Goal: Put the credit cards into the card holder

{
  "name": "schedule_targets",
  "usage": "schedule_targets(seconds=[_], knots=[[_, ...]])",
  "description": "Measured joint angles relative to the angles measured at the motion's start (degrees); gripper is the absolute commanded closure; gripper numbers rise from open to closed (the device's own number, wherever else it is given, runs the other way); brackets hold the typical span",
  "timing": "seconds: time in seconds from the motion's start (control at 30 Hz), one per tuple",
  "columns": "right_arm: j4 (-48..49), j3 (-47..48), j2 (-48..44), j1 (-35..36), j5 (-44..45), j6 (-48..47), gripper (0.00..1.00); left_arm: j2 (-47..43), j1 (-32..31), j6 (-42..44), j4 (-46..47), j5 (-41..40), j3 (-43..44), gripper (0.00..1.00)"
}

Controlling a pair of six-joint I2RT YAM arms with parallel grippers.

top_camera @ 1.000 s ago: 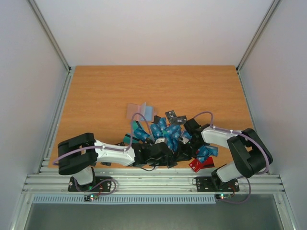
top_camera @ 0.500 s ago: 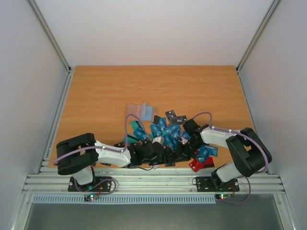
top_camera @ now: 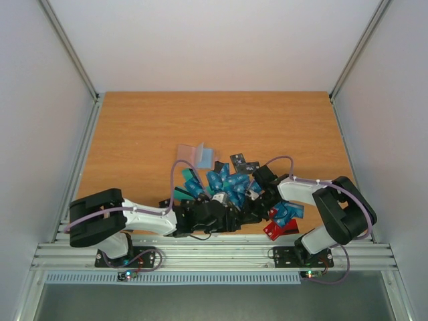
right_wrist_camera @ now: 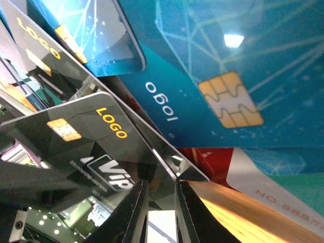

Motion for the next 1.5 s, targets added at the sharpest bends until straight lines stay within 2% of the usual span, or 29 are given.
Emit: schedule_targets(seconds=[0.2,0.57,0.73,0.93,1.07,1.2,1.4,1.5], knots=[[3.04,-0.44,0.33,0.22,-0.98,0.94,0.83,-1.55,-0.72,0.52,-1.29,0.5,0.52,0.36],[3.91,-0.61,0.33,0.28,-1.18,1.16,0.84,-1.44,-0.74,1.62,-7.19,-1.05,4.17,0.58],[4.04,-0.68,0.31,0.28,-1.2,1.14,0.84,-1.44,-0.74,1.14,-12.44,-3.04,4.66,0.61],[4.11,-0.7,0.33,0.28,-1.25,1.14,0.84,-1.2,-0.74,1.14,-16.35,-4.09,5.99,0.72],[4.15,-0.7,0.33,0.28,-1.31,1.14,0.84,0.24,-0.72,1.73,-18.88,-4.55,8.5,0.73],[4.17,-0.7,0.31,0.28,-1.46,1.18,0.84,1.44,-0.72,2.12,-22.36,-5.31,11.1,0.81],[4.33,-0.81,0.09,0.28,-1.57,1.36,0.84,2.1,-0.42,3.15,-26.45,-6.32,13.03,0.99],[3.23,-0.79,-0.55,0.33,-1.6,1.31,0.84,2.08,-0.28,3.26,-27.41,-6.32,13.9,1.0]])
